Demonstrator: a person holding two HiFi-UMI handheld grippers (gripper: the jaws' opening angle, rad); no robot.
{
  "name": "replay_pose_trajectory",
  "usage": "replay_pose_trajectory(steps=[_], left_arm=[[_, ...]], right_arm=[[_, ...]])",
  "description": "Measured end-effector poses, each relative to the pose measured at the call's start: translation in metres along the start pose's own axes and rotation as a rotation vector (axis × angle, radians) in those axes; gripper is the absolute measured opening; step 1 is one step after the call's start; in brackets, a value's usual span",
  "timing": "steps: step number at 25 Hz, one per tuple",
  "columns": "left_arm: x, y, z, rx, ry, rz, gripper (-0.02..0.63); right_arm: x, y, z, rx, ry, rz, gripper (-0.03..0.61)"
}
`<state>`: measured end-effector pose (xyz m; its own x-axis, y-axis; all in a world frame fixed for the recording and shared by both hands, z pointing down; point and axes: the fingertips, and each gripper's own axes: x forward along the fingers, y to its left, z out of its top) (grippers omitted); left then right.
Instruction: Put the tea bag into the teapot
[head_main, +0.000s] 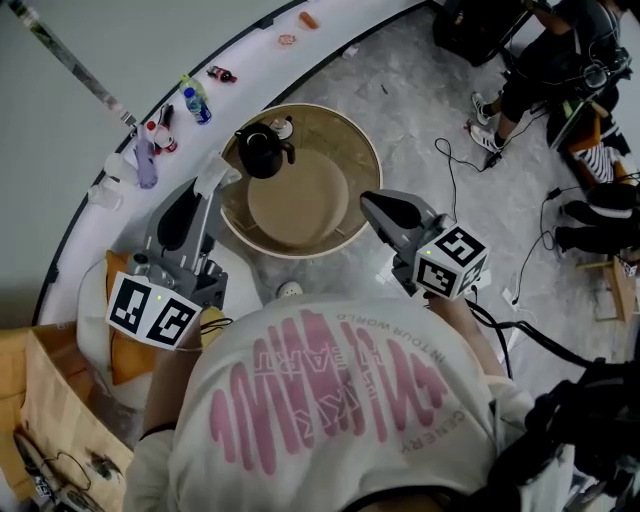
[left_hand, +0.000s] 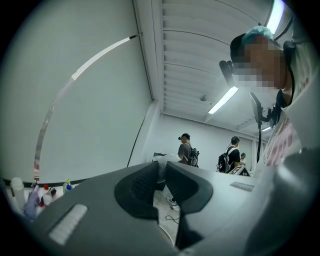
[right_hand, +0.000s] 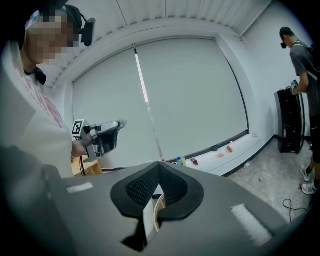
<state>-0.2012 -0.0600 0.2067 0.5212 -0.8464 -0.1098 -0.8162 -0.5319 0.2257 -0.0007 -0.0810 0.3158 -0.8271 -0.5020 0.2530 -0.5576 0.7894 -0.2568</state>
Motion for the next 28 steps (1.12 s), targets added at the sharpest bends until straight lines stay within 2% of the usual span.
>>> replay_pose_trajectory(steps=[7,13,22,28], left_arm=[[-0.003,0.042,0.005,-0.004,0.004,-0.017,0.058],[-0.003,0.069,-0.006,-0.022,0.035,-0.037,0.058],[0.018,0.102,-0.053,-0.085,0.092,-0.038,0.058],[0.041,0.123,-0.081,-0.083,0.114,0.008,0.058]], right_arm=[[0.042,0.009,0.01,-0.006,-0.009,-0.008,0.006],[0.069,0.017,0.007,-0.007,0.014,-0.017,0.006],[0.092,-0.005,-0.015,0.044,0.091,-0.06,0.006],[0.117,-0.018,-0.026,0.084,0.143,-0.004,0.006]])
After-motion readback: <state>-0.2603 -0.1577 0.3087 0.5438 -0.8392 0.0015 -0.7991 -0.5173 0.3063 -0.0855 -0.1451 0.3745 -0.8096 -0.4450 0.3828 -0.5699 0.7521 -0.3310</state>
